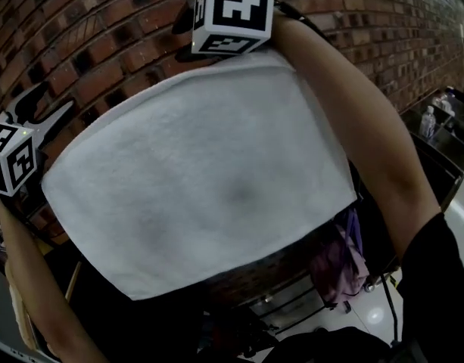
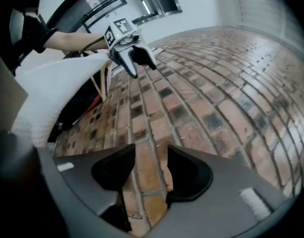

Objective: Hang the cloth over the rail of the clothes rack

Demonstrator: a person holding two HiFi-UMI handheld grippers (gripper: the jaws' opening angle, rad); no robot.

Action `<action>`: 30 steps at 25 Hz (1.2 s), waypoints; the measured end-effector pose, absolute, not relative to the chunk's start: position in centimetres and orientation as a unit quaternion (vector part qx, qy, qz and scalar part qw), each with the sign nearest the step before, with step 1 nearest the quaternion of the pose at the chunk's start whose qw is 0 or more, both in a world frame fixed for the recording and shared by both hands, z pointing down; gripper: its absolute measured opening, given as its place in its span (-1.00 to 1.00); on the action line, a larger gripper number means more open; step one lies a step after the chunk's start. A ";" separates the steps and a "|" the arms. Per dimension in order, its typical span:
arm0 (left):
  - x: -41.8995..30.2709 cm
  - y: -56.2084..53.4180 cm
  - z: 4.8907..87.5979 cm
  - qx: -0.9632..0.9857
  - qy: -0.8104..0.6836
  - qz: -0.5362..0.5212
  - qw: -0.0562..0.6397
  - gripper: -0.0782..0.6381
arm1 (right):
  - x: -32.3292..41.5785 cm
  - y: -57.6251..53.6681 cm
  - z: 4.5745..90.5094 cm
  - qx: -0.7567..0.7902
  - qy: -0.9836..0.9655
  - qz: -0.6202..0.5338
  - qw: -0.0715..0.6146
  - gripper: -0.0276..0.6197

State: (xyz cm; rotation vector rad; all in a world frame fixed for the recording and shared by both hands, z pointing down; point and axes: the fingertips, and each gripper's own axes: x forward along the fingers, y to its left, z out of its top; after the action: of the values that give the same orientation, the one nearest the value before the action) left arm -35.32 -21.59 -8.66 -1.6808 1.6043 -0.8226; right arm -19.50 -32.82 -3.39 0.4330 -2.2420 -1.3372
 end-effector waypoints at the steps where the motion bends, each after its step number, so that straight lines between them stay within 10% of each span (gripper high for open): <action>1: -34.6 -21.5 -9.0 -0.627 0.615 -0.319 0.355 0.22 | -19.4 -32.7 -4.2 0.177 -0.816 -0.502 0.227 -0.27; 11: -27.5 -12.8 -10.4 -0.541 0.634 -0.228 0.503 0.15 | -17.0 -28.3 -6.9 0.217 -0.791 -0.557 0.129 -0.27; 17: -24.2 -5.8 -7.6 -0.532 0.643 -0.129 0.537 0.15 | -7.5 -18.9 -3.9 0.219 -0.807 -0.546 -0.045 -0.24; 22: -27.4 -4.1 3.5 -0.590 0.681 -0.042 0.431 0.15 | -1.7 -13.1 2.0 0.165 -0.851 -0.474 -0.158 -0.23; 30: -29.1 -5.1 16.7 -0.665 0.701 0.003 0.257 0.18 | -6.2 -16.5 17.7 0.121 -0.941 -0.307 -0.077 -0.13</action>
State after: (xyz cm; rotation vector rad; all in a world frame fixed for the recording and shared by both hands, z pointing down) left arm -29.09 -5.10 16.71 -1.8034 1.9026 0.0069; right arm -6.23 -16.48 17.68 0.3983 -3.1099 -1.0159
